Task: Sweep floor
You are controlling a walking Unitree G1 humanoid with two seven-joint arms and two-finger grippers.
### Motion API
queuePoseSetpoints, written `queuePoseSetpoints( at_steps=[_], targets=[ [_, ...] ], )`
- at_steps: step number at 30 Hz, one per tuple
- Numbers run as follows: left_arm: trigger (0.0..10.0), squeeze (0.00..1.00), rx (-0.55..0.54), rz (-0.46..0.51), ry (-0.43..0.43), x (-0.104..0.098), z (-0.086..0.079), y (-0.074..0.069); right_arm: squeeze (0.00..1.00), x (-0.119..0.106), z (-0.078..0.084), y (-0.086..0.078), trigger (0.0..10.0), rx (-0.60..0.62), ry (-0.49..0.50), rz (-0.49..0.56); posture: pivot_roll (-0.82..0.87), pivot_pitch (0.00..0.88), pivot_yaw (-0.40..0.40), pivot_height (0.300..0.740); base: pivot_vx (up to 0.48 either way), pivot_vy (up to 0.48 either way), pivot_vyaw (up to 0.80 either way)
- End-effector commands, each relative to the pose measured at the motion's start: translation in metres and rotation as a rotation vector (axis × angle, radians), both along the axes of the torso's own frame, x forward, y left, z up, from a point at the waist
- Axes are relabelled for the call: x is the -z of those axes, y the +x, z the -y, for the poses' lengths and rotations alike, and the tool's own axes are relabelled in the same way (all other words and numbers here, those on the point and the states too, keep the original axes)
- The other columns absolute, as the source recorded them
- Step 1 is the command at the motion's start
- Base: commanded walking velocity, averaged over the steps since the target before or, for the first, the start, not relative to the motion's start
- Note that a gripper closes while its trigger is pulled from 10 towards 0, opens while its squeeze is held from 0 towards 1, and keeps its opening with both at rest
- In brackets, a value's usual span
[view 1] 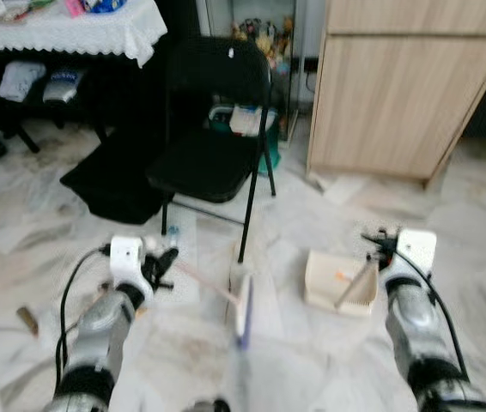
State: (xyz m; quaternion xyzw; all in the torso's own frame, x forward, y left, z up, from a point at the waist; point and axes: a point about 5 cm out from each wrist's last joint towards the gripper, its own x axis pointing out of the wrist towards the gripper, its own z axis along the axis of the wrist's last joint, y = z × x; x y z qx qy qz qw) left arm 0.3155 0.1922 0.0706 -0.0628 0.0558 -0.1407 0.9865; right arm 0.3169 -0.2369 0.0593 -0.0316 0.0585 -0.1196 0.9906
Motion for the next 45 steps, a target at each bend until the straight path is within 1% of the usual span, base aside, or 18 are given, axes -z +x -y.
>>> queuePoseSetpoints(
  at_steps=[1, 5, 8, 10, 17, 26, 45],
  targets=[
    [10.0, 0.0, -0.027, 0.037, 0.007, -0.009, -0.006, 0.004, 0.0, 0.008, -0.006, -0.002, 10.0, -0.01, 0.023, -0.041, 0.01, 0.103, 0.081, 0.74, 0.0, 0.0, 0.0],
    [10.0, 0.0, -0.079, 0.051, 0.012, -0.012, -0.013, 0.006, 0.0, 0.006, -0.008, -0.001, 10.0, -0.029, 0.016, -0.035, 0.01, 0.103, 0.081, 0.74, 0.0, 0.0, 0.0],
    [10.0, 0.0, -0.084, 0.053, 0.015, -0.013, -0.014, 0.006, 0.0, 0.006, -0.009, 0.0, 10.0, -0.041, 0.009, -0.031, 0.01, 0.103, 0.081, 0.74, 0.0, 0.0, 0.0],
    [10.0, 0.0, -0.091, 0.06, 0.017, -0.015, -0.014, 0.008, 0.0, 0.005, -0.011, 0.0, 10.0, -0.057, -0.005, -0.028, 0.01, 0.102, 0.082, 0.74, 0.0, 0.0, 0.8],
    [10.0, 0.0, -0.102, 0.069, 0.021, -0.017, -0.013, 0.01, 0.0, 0.004, -0.012, 0.001, 10.0, -0.071, 0.005, -0.016, 0.0, 0.094, 0.082, 0.74, 0.0, 0.0, 0.8],
    [10.0, 0.0, -0.142, 0.083, 0.041, -0.021, -0.017, 0.013, 0.0, 0.002, -0.014, 0.002, 10.0, -0.09, 0.004, -0.011, 0.0, 0.087, 0.082, 0.74, 0.0, 0.0, 0.8],
    [10.0, 0.0, -0.162, 0.093, 0.037, -0.022, -0.015, 0.015, 0.0, -0.002, -0.019, 0.005, 10.0, -0.139, 0.02, 0.004, 0.0, 0.101, 0.077, 0.74, 0.0, 0.0, 0.8]
  ],
)
